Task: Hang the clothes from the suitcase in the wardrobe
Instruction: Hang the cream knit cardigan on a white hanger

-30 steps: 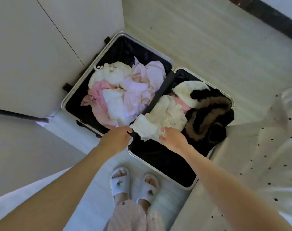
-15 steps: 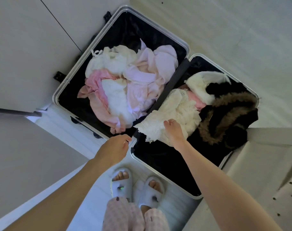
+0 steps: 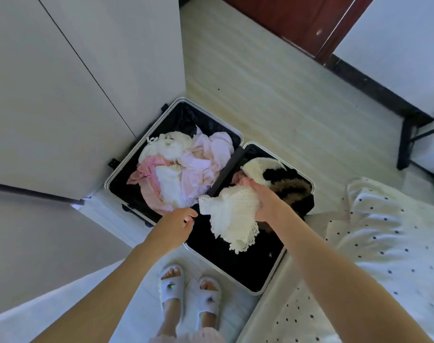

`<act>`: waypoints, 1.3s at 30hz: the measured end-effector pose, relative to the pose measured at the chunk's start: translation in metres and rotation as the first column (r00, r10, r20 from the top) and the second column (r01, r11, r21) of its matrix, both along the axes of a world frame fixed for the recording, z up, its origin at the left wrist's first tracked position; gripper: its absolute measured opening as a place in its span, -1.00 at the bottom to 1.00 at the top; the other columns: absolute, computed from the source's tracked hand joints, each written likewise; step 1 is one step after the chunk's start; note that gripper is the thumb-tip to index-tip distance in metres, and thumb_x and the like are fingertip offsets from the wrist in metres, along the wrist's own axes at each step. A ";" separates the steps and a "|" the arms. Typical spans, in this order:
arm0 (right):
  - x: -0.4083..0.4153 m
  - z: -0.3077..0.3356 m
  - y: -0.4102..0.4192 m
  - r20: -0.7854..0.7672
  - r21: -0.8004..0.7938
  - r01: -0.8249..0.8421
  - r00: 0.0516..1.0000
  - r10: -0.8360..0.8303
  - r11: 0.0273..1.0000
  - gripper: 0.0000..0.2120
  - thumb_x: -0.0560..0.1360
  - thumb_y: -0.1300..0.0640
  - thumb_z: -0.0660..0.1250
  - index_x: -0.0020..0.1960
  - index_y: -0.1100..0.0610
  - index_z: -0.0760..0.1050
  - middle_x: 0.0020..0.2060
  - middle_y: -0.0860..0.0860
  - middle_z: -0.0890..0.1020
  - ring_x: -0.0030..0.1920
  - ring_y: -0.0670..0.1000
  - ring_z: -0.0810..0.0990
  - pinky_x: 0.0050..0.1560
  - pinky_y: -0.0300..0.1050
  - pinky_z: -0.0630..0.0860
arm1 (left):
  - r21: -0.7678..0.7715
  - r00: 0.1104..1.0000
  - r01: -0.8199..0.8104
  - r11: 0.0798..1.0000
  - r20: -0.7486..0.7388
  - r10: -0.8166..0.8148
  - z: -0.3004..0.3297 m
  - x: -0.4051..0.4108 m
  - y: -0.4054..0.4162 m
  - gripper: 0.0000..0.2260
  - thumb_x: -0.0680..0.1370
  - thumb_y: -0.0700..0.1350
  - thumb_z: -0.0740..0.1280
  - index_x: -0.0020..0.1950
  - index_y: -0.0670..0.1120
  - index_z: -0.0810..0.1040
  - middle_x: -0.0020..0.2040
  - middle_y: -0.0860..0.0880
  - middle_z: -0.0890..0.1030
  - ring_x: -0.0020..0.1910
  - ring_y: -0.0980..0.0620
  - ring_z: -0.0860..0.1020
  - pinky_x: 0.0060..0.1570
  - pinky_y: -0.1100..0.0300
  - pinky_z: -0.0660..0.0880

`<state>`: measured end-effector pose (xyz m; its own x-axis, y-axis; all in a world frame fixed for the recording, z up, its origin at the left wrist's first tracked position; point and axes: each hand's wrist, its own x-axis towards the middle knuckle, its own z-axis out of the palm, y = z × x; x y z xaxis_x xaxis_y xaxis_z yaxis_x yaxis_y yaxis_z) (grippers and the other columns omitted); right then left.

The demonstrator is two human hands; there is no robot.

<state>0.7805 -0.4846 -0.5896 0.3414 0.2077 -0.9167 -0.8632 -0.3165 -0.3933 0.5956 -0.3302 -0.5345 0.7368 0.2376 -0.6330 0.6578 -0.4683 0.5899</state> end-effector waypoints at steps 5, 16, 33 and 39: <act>-0.019 0.150 0.001 0.056 0.000 -0.040 0.998 0.040 0.999 -0.73 0.60 0.01 0.16 -0.09 0.19 0.49 -0.48 0.02 0.65 -0.32 0.03 0.62 -0.23 -0.12 0.57 | 0.033 0.993 -0.092 0.995 0.082 0.089 0.085 -0.014 -0.012 -0.75 0.59 -0.21 0.15 0.24 -0.10 0.48 0.18 -0.08 0.56 0.13 -0.05 0.51 0.13 0.16 0.43; -0.125 0.299 0.035 0.122 0.020 -0.329 0.938 0.324 0.944 -0.91 0.48 0.16 0.33 -0.19 0.16 0.51 -0.41 0.06 0.63 -0.26 0.04 0.59 -0.25 -0.10 0.51 | 0.055 0.955 -0.252 0.966 0.175 0.239 0.205 -0.126 -0.009 -0.74 0.55 -0.18 0.25 0.24 -0.01 0.46 0.16 -0.05 0.54 0.01 0.01 0.53 0.03 0.17 0.50; -0.450 0.375 0.199 0.141 0.261 -0.658 0.750 0.647 0.706 -0.68 0.56 0.32 0.02 -0.28 0.26 0.46 -0.49 0.12 0.61 -0.50 0.04 0.62 -0.48 -0.15 0.56 | 0.135 0.801 -0.595 0.792 0.183 0.570 0.266 -0.463 0.043 -0.76 0.53 -0.19 0.33 0.19 -0.14 0.51 0.08 -0.04 0.60 0.04 -0.01 0.55 0.20 0.15 0.44; -0.542 0.428 0.291 0.073 0.470 -0.530 0.821 0.567 0.706 -0.70 0.54 0.28 0.04 0.12 0.22 0.51 0.20 0.05 0.57 0.19 0.07 0.56 0.27 0.07 0.44 | 0.068 0.660 -0.747 0.661 0.190 0.727 0.282 -0.564 0.062 -0.62 0.48 -0.15 0.39 0.26 -0.04 0.39 0.11 0.04 0.47 -0.02 0.08 0.51 -0.10 0.40 0.43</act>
<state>0.2385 -0.1933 -0.1618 -0.0266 0.7294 -0.6836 -0.6251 -0.5458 -0.5580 0.0317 -0.2678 -0.2529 0.3567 0.8110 -0.4638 0.7395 0.0583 0.6706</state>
